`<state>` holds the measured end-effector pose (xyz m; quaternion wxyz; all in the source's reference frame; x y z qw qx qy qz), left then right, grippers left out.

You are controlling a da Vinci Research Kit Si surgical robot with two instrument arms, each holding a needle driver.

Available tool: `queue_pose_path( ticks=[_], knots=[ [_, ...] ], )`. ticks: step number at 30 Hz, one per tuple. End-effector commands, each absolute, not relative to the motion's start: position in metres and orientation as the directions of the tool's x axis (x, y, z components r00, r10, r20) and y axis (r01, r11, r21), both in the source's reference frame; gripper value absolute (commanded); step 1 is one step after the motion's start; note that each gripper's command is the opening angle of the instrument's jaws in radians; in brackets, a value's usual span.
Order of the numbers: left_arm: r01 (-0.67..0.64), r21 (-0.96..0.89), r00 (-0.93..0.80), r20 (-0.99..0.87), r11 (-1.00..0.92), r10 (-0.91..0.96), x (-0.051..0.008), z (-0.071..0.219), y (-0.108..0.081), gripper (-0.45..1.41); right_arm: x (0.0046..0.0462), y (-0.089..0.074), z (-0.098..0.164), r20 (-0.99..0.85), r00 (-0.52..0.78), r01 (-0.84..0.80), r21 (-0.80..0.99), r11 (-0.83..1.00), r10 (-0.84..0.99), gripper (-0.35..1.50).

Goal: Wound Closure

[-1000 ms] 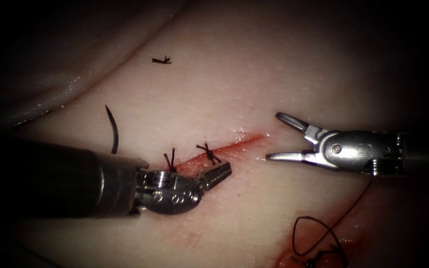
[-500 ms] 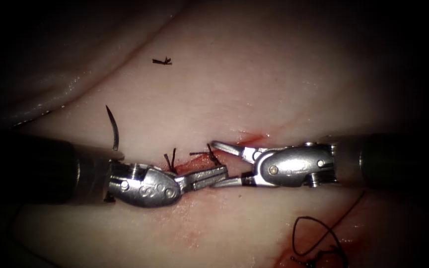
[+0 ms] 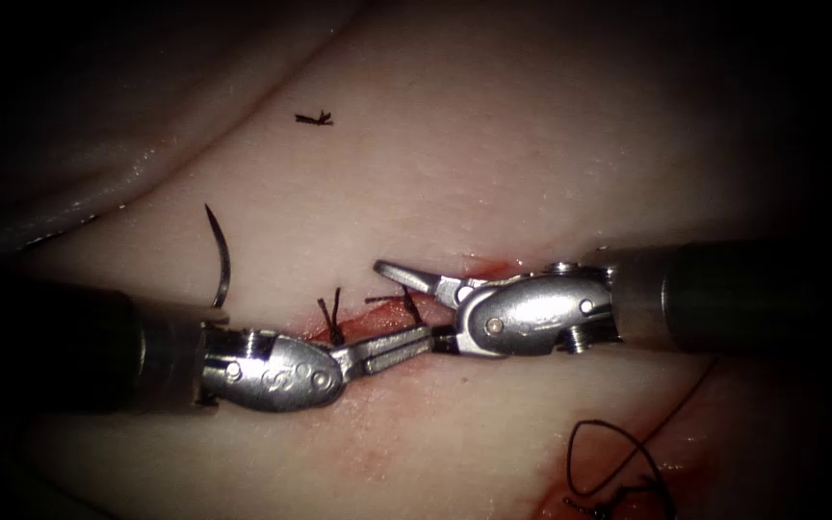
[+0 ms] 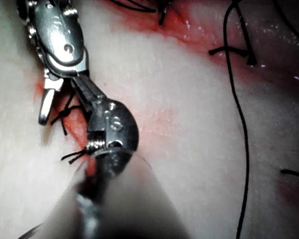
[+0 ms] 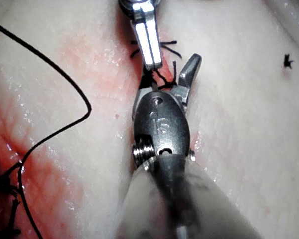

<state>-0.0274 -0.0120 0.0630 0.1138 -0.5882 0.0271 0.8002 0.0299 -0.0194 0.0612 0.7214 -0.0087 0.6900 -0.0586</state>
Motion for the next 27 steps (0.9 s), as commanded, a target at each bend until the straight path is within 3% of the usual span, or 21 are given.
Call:
queue_pose_path(
  ticks=[1, 11, 13, 14, 15, 16, 23, 24, 25, 26, 27],
  knots=[
    [-0.213, -0.092, -0.282, -0.947, -0.973, 0.152, -0.0280, 0.0636, -0.0125, -0.45, 0.0313, -0.0200, 0.0615, -0.995, 0.036, 0.075, -0.091, 0.993, -0.094, 0.95],
    [-0.217, -0.104, -0.279, -0.946, -0.971, 0.163, -0.0281, 0.0635, -0.0125, -0.45, 0.0330, -0.0206, 0.0614, -0.994, 0.013, 0.095, -0.107, 0.990, -0.109, 0.95],
    [-0.219, -0.103, -0.280, -0.946, -0.970, 0.164, -0.0283, 0.0635, -0.0126, -0.45, 0.0330, -0.0206, 0.0615, -0.994, 0.012, 0.096, -0.107, 0.990, -0.109, 0.76],
    [-0.219, -0.103, -0.280, -0.946, -0.970, 0.164, -0.0283, 0.0635, -0.0126, -0.45, 0.0329, -0.0207, 0.0615, -0.994, 0.004, 0.104, -0.107, 0.989, -0.109, 0.44],
    [-0.220, -0.103, -0.280, -0.946, -0.970, 0.164, -0.0284, 0.0635, -0.0126, -0.45, 0.0328, -0.0209, 0.0615, -0.994, -0.001, 0.124, -0.108, 0.986, -0.109, -0.25],
    [-0.220, -0.103, -0.280, -0.946, -0.970, 0.164, -0.0284, 0.0635, -0.0127, -0.45, 0.0328, -0.0210, 0.0615, -0.994, -0.002, 0.133, -0.109, 0.985, -0.110, -0.35],
    [-0.224, -0.107, -0.281, -0.945, -0.969, 0.170, -0.0285, 0.0634, -0.0127, -0.45, 0.0326, -0.0209, 0.0615, -0.991, 0.023, 0.107, -0.131, 0.986, -0.134, -0.35],
    [-0.224, -0.107, -0.281, -0.945, -0.969, 0.170, -0.0285, 0.0634, -0.0128, -0.45, 0.0326, -0.0209, 0.0614, -0.991, 0.027, 0.103, -0.130, 0.986, -0.134, 0.05],
    [-0.224, -0.107, -0.281, -0.945, -0.969, 0.170, -0.0285, 0.0634, -0.0128, -0.45, 0.0325, -0.0209, 0.0614, -0.990, 0.032, 0.097, -0.130, 0.987, -0.134, 0.63],
    [-0.224, -0.108, -0.281, -0.945, -0.969, 0.170, -0.0285, 0.0634, -0.0128, -0.45, 0.0324, -0.0208, 0.0613, -0.992, 0.040, 0.089, -0.119, 0.989, -0.123, 0.96],
    [-0.224, -0.108, -0.281, -0.945, -0.969, 0.170, -0.0285, 0.0634, -0.0128, -0.45, 0.0323, -0.0208, 0.0612, -0.993, 0.051, 0.079, -0.101, 0.992, -0.106, 1.17]
  ],
)
